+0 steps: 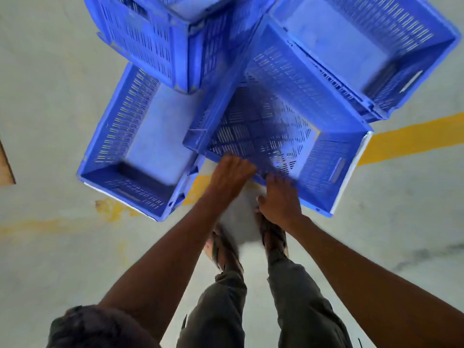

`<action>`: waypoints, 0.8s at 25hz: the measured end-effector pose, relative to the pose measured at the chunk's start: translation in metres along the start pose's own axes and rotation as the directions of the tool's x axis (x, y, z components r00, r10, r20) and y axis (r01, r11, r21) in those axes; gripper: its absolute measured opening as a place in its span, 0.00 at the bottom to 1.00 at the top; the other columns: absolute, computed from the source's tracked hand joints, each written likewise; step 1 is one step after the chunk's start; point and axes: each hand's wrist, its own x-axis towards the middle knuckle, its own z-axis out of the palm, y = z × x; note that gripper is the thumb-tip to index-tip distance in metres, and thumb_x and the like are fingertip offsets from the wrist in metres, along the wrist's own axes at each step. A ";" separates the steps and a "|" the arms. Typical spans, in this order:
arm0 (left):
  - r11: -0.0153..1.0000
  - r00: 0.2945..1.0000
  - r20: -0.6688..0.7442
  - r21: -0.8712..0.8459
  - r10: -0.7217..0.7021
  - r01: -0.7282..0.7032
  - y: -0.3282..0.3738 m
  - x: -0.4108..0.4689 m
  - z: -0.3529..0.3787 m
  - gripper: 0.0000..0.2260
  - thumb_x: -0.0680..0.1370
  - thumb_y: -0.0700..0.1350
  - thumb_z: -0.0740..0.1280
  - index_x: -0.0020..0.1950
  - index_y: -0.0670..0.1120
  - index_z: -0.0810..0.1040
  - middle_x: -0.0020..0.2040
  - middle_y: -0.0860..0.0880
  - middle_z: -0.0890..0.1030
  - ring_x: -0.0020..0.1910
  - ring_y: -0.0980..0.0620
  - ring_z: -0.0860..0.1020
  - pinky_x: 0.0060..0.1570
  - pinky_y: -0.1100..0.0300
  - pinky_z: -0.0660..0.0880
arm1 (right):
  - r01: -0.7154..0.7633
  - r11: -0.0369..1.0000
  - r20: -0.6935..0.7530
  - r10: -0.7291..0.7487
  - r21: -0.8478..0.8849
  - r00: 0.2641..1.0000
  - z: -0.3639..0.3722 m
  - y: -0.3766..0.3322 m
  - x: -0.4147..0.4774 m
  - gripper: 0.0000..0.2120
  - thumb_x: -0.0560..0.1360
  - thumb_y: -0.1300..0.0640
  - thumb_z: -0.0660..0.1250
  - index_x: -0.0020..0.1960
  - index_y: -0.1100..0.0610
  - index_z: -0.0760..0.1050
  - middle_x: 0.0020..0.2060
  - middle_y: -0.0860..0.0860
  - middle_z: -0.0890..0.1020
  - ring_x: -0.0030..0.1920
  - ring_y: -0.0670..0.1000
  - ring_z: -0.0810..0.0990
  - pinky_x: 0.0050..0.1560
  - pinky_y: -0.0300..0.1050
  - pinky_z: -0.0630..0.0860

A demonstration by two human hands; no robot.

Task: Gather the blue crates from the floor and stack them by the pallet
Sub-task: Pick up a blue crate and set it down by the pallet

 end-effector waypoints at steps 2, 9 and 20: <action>1.000 0.986 -0.166 0.000 0.012 -0.012 0.000 0.008 -0.019 0.07 0.74 0.38 0.61 0.39 0.47 0.75 0.30 0.48 0.73 0.36 0.47 0.69 0.48 0.52 0.66 | -0.035 0.991 -0.090 0.047 0.132 0.995 -0.015 0.008 -0.001 0.16 0.75 0.50 0.71 0.59 0.56 0.75 0.51 0.58 0.82 0.54 0.62 0.81 0.49 0.53 0.75; 1.000 0.968 0.250 0.007 -0.001 -0.001 0.002 0.094 -0.187 0.12 0.66 0.53 0.77 0.44 0.50 0.80 0.40 0.48 0.83 0.49 0.45 0.80 0.57 0.51 0.67 | 0.001 0.943 -0.019 0.006 0.334 1.000 -0.172 0.001 -0.036 0.15 0.70 0.40 0.74 0.47 0.50 0.77 0.39 0.51 0.84 0.43 0.57 0.83 0.39 0.50 0.75; 0.848 0.873 0.122 -0.207 -0.472 0.487 -0.027 -0.039 -0.449 0.26 0.62 0.73 0.72 0.46 0.53 0.78 0.36 0.54 0.79 0.49 0.48 0.81 0.50 0.53 0.64 | 0.280 0.958 -0.022 -0.279 0.068 0.960 -0.413 -0.067 -0.167 0.34 0.66 0.21 0.59 0.38 0.53 0.75 0.30 0.48 0.81 0.37 0.48 0.81 0.42 0.52 0.78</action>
